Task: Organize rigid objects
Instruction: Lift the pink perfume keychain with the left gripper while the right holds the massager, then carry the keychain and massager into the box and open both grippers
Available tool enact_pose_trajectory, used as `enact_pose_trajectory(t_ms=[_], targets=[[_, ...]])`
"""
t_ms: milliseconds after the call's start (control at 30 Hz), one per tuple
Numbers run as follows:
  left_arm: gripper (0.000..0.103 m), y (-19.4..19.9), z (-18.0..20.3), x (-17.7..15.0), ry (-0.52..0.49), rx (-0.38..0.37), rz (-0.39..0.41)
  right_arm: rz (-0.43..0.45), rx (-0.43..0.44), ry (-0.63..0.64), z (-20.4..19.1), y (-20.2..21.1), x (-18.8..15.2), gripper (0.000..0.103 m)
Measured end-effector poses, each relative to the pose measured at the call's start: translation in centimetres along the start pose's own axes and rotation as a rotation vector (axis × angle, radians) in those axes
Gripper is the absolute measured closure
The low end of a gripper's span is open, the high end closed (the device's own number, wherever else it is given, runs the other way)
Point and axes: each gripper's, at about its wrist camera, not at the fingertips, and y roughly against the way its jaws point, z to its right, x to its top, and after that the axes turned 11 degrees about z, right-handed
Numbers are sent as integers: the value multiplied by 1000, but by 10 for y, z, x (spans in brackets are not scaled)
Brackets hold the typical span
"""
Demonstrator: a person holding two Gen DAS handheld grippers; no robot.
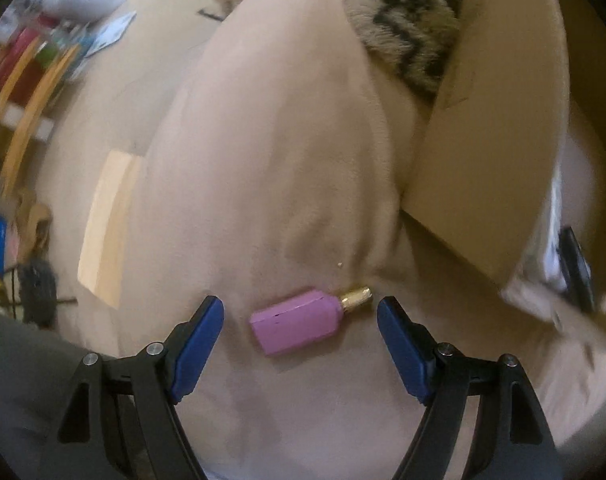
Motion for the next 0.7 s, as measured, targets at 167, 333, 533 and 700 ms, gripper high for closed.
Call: enact_pose_trajectory(t_ms=[167, 333, 533, 700], targets=[[39, -7, 7, -5, 69, 61, 29, -8, 0, 15, -2, -1, -2, 5], [43, -4, 17, -9, 59, 76, 65, -19, -1, 21, -3, -4, -2, 5], [43, 29, 11, -10, 31, 58, 118, -2, 4, 9, -2, -1, -1, 5], [43, 87, 6, -17, -23, 19, 268, 24, 7, -15, 2, 5, 2, 5]])
